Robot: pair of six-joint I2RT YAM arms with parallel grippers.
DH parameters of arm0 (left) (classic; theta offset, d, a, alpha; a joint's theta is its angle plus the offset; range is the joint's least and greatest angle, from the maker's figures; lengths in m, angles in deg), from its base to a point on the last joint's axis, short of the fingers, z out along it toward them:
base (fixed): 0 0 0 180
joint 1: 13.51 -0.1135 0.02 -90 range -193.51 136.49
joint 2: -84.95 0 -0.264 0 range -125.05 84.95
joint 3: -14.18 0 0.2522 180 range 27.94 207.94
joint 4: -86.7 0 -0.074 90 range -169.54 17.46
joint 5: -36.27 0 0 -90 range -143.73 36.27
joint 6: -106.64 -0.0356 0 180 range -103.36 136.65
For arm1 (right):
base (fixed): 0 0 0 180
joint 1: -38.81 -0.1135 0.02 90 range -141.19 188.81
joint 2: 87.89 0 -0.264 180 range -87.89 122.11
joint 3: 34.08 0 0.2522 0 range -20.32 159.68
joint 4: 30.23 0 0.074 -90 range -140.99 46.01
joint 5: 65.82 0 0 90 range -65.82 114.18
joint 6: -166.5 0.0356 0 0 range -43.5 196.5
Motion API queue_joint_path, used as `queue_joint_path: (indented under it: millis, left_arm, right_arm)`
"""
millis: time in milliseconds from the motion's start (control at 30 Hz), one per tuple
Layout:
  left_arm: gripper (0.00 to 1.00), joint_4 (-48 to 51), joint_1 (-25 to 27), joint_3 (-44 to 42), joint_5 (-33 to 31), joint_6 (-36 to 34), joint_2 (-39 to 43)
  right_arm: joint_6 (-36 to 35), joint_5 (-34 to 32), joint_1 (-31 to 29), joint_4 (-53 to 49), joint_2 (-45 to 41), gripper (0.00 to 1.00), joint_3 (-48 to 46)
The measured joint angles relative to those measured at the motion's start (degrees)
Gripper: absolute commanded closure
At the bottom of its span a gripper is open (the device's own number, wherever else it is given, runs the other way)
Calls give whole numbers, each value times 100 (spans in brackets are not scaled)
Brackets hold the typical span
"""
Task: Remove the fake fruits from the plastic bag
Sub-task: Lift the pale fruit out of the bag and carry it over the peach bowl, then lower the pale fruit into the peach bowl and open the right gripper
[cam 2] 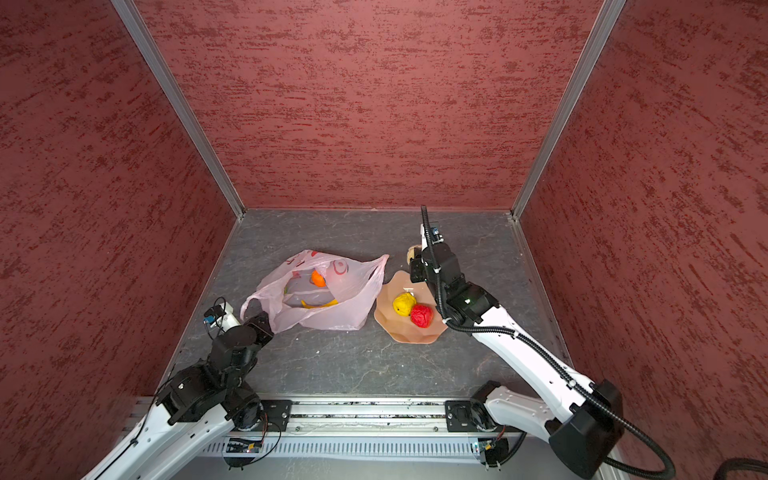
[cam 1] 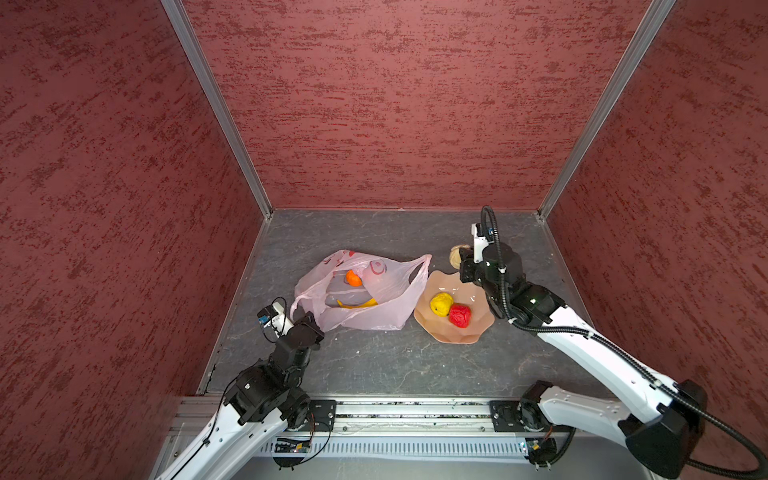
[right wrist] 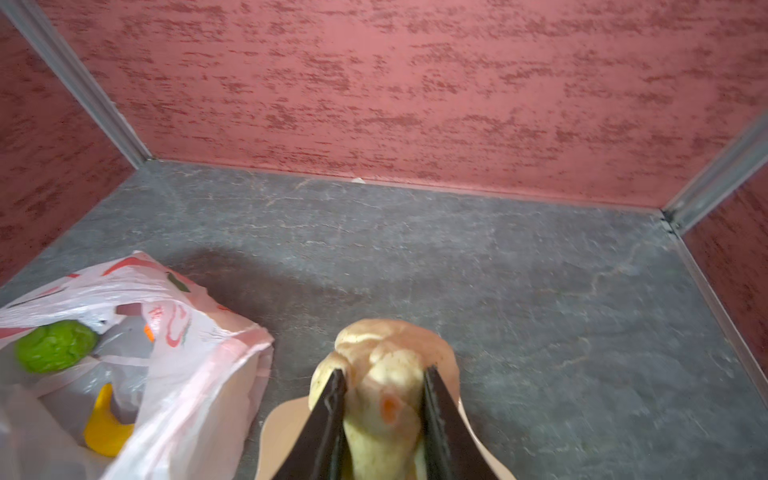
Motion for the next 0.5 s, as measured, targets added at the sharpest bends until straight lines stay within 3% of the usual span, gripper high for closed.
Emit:
queue_joint_path:
  millis: [233, 500]
  left_arm:
    - [81, -186, 0, 0, 72, -11, -221]
    - [81, -293, 0, 0, 101, -13, -317]
  right_arm:
    - [262, 212, 595, -61, -52, 72, -614]
    - [479, 490, 691, 28, 323, 72, -1038]
